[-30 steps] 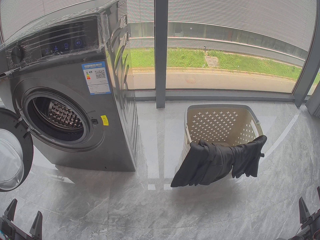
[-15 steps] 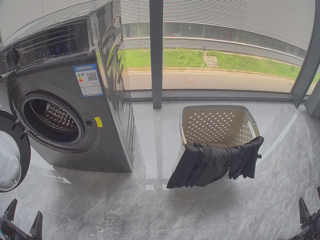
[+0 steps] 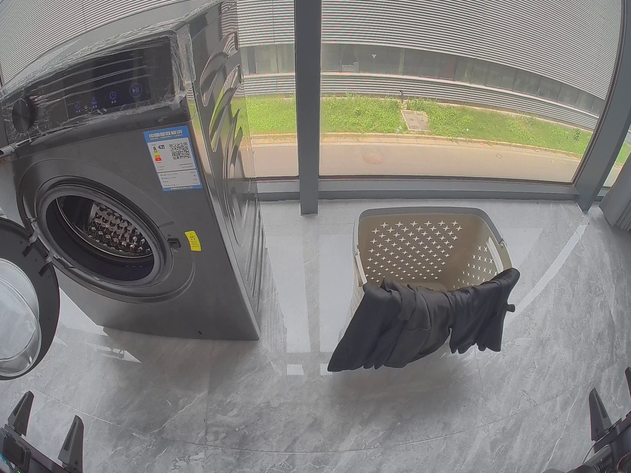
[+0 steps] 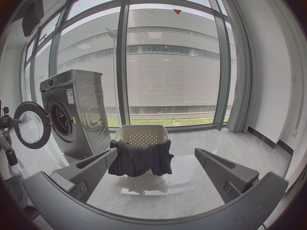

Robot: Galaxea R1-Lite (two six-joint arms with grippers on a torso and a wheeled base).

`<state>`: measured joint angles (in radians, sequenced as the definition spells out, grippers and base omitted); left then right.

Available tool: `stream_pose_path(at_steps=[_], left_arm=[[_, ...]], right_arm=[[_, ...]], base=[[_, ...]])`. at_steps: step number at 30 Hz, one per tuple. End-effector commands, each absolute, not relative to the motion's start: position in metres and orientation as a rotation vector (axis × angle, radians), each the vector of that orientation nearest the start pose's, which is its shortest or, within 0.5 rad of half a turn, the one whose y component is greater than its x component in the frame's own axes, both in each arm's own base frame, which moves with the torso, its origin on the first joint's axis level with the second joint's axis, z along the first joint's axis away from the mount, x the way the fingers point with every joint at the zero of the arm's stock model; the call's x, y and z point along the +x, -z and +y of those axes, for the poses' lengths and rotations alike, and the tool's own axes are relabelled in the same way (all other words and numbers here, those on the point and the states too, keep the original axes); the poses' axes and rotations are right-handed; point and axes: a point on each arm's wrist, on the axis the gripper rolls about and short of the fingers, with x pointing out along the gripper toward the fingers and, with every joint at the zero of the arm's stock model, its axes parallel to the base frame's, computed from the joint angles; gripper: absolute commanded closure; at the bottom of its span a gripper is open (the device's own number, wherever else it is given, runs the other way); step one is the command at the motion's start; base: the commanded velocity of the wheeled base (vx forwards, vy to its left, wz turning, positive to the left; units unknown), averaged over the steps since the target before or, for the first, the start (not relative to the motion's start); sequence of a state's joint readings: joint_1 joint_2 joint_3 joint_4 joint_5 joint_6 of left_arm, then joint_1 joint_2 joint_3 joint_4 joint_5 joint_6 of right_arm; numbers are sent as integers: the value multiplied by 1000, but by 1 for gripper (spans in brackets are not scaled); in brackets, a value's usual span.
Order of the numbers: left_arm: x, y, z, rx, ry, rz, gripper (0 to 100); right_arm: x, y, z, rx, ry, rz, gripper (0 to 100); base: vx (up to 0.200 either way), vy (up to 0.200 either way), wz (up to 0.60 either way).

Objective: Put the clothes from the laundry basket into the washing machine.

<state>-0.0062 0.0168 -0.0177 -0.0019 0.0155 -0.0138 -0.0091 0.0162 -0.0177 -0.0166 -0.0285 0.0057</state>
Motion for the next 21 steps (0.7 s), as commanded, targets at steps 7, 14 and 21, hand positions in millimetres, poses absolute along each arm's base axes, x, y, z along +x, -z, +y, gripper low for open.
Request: stream_pose_path(at_steps=[7,14,21], left_arm=[[-23,-76,0,-15,-9,-3,0],[-23,-76,0,-17,-9,-3,0],[-23,-76,0,-12,-8,-2,0]], right_arm=[[-23,-77,0,6,38,-17,0],[-23,-77,0,6,38,-17,0],[-23,-77,0,6,40,-17,0]], base=[[0,-200,0],[0,-114,0],[0,0,0]])
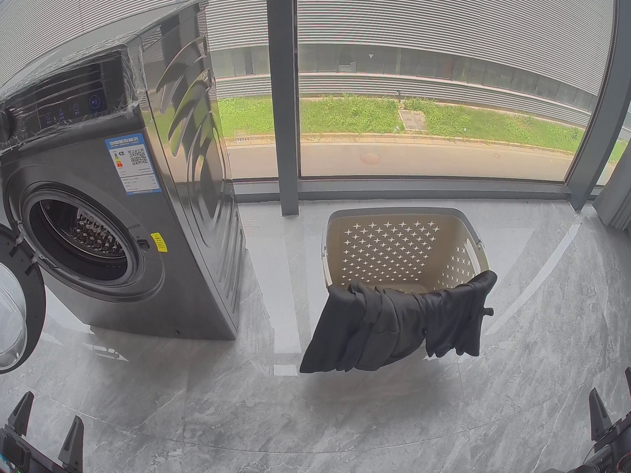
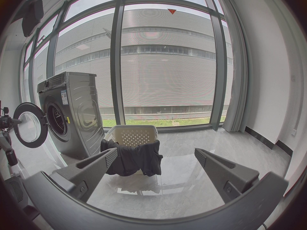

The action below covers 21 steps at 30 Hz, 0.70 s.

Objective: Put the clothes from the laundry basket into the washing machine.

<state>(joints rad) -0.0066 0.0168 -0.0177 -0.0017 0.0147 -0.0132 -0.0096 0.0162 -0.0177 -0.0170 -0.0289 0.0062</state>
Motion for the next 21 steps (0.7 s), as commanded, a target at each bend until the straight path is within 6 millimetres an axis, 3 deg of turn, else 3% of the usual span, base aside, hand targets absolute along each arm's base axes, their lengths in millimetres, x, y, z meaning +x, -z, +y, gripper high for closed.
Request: stream_pose_path(at_steps=[1,8,17,21], left_arm=[[-23,-76,0,-14,-8,-2,0],[-23,-76,0,-14,-9,-3,0],[-23,-76,0,-12,-11,-3,0],[-23,-76,0,-14,-9,-3,0]], right_arm=[[-23,-77,0,6,40,-17,0],[-23,-77,0,6,38,-17,0],[-23,-77,0,6,38,-17,0],[-23,-77,0,6,38,-17,0]], base=[[0,0,0],[0,0,0],[0,-200,0],[0,0,0]])
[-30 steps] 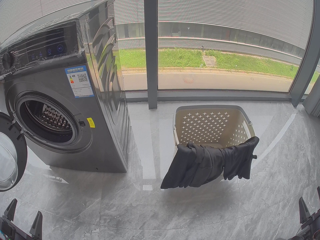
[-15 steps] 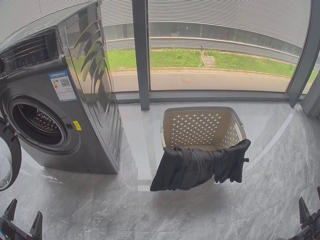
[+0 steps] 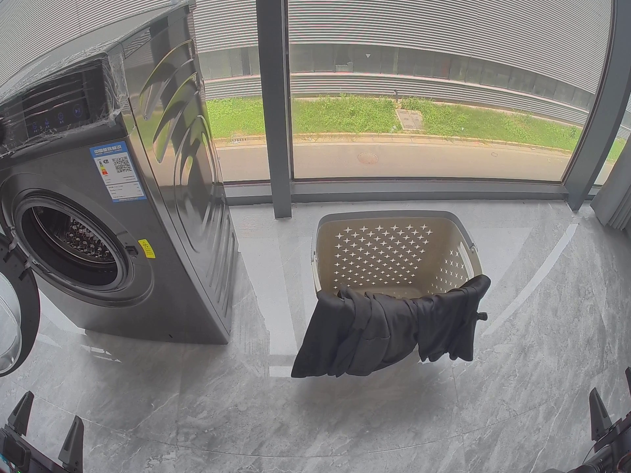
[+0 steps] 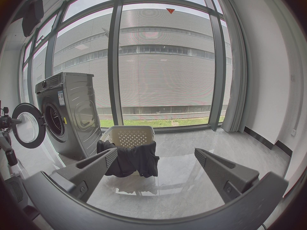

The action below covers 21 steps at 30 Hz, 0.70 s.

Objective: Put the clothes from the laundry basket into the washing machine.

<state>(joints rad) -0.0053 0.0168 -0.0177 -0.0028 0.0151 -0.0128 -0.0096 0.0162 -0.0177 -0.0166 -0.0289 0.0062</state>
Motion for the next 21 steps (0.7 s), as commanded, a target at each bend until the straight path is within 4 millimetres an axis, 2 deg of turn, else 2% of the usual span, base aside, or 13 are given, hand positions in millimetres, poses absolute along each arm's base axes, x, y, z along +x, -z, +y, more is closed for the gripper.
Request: stream_pose_path(at_steps=[1,11,21], left_arm=[[-23,-76,0,-14,-9,-3,0],[-23,-76,0,-12,-11,-3,0],[-23,-76,0,-12,-11,-3,0]], right_arm=[[-23,-77,0,6,38,-17,0],[-23,-77,0,6,38,-17,0],[-23,-77,0,6,40,-17,0]], base=[[0,0,0],[0,0,0],[0,-200,0]])
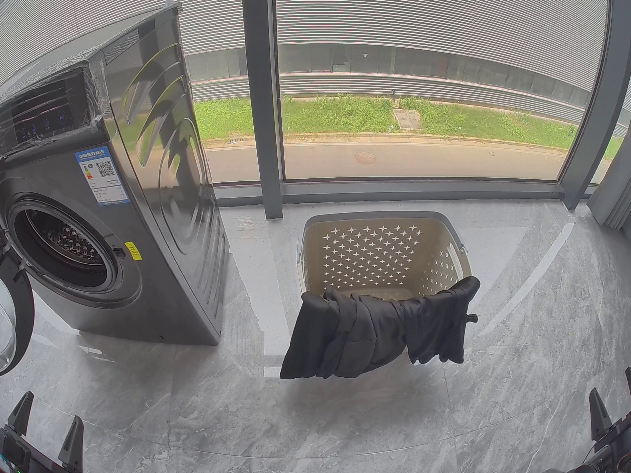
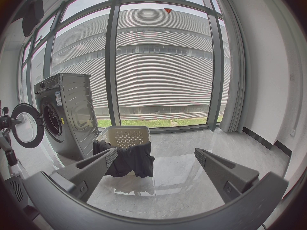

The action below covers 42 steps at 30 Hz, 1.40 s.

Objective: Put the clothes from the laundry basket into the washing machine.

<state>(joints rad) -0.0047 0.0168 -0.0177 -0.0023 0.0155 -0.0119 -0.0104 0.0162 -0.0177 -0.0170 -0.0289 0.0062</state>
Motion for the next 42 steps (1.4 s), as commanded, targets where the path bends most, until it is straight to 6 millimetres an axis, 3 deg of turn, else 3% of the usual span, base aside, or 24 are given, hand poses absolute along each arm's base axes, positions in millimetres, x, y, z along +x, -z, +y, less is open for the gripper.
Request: stream_pose_path(at_steps=[1,5,14,26,42], left_arm=[[-23,-76,0,-12,-11,-3,0],[-23,-76,0,-12,-11,-3,0],[-23,-76,0,-14,-11,-3,0],[-23,-76,0,-17,-11,-3,0],[-23,-76,0,-14,-11,-3,0]], right_arm=[[-23,-77,0,6,40,-17,0],[-23,-77,0,6,38,-17,0],[-23,-77,0,6,38,-17,0],[-23,-77,0,6,40,-17,0],[-23,-77,0,6,38,-17,0]], base=[[0,-200,0],[0,-200,0],[0,0,0],[200,0,0],[0,0,0]])
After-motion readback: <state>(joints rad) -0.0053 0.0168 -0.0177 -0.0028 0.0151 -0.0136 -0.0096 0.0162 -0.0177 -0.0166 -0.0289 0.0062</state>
